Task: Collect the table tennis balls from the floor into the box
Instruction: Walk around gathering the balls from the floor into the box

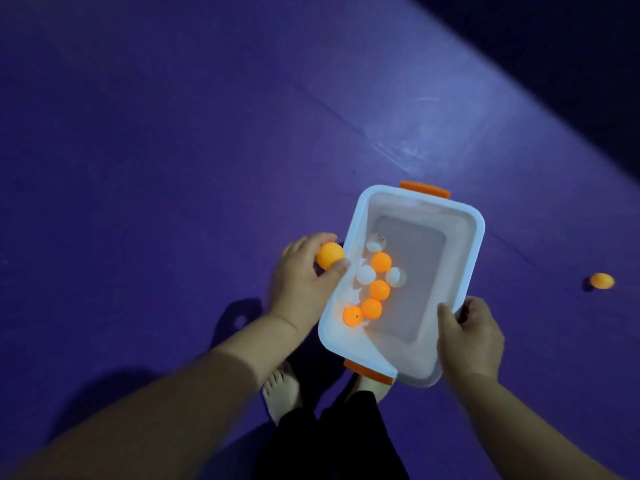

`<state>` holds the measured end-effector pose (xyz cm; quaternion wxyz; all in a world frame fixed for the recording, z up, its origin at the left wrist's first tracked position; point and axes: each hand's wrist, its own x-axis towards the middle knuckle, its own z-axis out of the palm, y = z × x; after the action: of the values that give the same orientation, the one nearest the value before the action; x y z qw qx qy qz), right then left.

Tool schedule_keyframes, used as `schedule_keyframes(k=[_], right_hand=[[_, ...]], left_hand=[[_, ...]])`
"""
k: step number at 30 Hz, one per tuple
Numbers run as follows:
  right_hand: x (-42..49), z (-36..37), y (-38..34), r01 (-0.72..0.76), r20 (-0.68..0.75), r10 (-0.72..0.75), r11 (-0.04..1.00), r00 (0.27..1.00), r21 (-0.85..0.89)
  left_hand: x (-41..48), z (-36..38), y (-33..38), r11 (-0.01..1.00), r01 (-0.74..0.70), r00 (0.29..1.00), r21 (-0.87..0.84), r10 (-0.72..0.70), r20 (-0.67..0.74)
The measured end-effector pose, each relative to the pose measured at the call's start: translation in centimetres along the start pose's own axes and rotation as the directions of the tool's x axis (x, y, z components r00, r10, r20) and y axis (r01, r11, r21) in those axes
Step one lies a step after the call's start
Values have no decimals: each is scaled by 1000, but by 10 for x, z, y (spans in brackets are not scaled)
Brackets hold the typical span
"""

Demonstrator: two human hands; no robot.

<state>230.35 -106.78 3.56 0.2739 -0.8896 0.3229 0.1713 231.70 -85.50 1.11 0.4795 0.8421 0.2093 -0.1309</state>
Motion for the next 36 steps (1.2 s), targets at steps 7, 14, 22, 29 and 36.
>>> schedule_keyframes(k=[7, 14, 22, 29, 36], right_hand=[[-29, -116, 9, -104, -97, 118, 985, 988, 136], [-19, -212, 64, -242, -161, 293, 930, 943, 277], [39, -285, 174, -444, -124, 521, 810, 844, 384], [79, -327, 271, -584, -126, 685, 690, 717, 429], [138, -328, 346, -631, -89, 752, 605, 653, 486]], left_hand=[[-35, -4, 130, 917, -343, 914, 204, 276, 296], [-60, 48, 225, 852, -412, 871, 322, 265, 413], [-76, 206, 312, 821, -441, 830, 363, 219, 513], [-85, 350, 352, 800, -418, 837, 432, 154, 525], [-70, 458, 342, 635, -526, 760, 565, 53, 648]])
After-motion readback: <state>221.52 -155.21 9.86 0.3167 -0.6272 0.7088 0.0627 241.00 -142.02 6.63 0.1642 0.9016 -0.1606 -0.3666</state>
